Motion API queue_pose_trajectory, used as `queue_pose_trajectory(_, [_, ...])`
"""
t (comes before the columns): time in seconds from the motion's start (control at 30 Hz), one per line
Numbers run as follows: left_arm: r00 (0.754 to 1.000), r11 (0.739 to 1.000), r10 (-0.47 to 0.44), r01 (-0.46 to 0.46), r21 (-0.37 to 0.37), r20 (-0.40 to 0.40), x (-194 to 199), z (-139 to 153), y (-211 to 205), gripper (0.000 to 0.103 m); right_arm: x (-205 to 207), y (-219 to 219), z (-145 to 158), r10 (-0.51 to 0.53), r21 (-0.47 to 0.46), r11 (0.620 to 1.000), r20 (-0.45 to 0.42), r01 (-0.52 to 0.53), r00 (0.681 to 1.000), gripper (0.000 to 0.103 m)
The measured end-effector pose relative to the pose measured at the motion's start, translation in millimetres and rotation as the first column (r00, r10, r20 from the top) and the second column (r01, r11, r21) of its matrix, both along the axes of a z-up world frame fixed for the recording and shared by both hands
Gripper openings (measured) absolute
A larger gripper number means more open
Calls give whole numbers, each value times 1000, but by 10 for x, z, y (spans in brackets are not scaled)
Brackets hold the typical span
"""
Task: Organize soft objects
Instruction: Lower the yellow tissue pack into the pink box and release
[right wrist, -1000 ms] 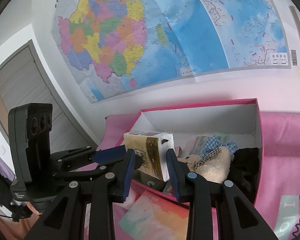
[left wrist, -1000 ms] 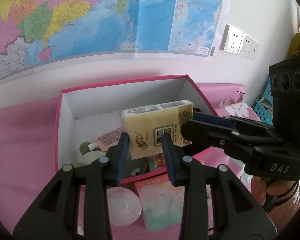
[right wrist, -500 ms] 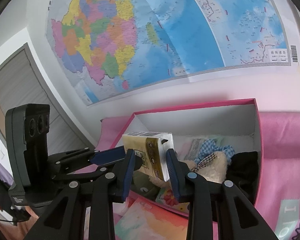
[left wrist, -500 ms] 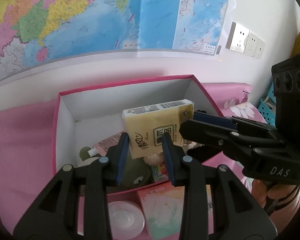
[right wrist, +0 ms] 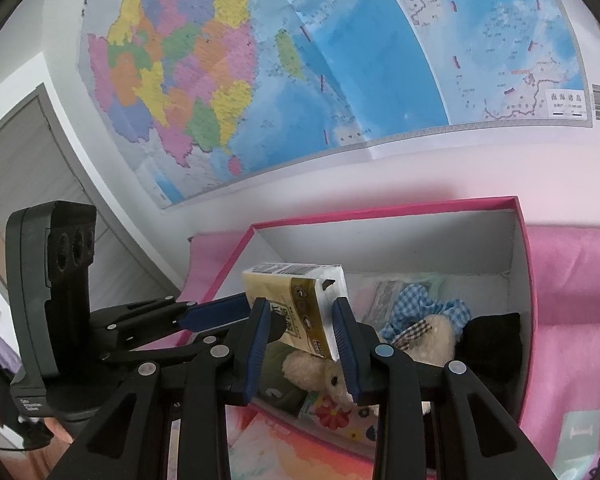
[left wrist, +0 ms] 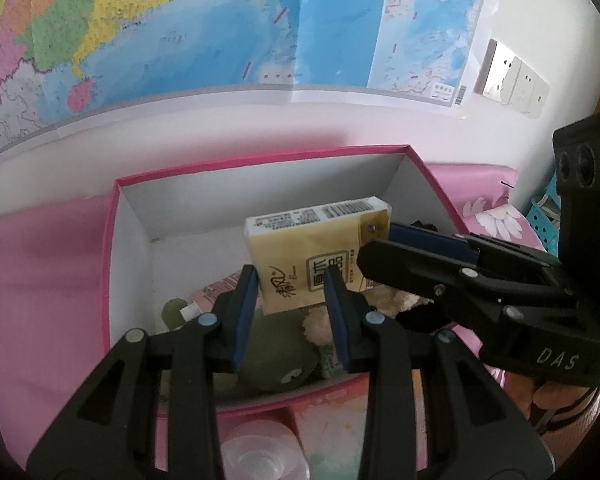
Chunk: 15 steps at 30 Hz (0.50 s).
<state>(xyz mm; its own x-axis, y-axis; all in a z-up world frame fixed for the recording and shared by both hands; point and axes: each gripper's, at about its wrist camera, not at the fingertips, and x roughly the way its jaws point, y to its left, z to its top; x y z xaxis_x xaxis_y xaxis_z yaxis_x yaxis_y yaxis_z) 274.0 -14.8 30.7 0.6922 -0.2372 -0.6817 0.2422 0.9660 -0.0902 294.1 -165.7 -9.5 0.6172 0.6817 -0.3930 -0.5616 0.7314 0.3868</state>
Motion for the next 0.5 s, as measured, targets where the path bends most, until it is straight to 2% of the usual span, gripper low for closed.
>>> queue_pose_trajectory(0.37, [998, 1000, 12, -13, -13, -65, 190, -106, 31, 36, 127, 71, -35, -18, -8, 1000, -29, 18, 999, 33])
queue_pose_trajectory(0.5, [998, 1000, 13, -14, -10, -64, 206, -96, 27, 35, 182, 72, -45, -29, -2, 1000, -41, 29, 999, 33])
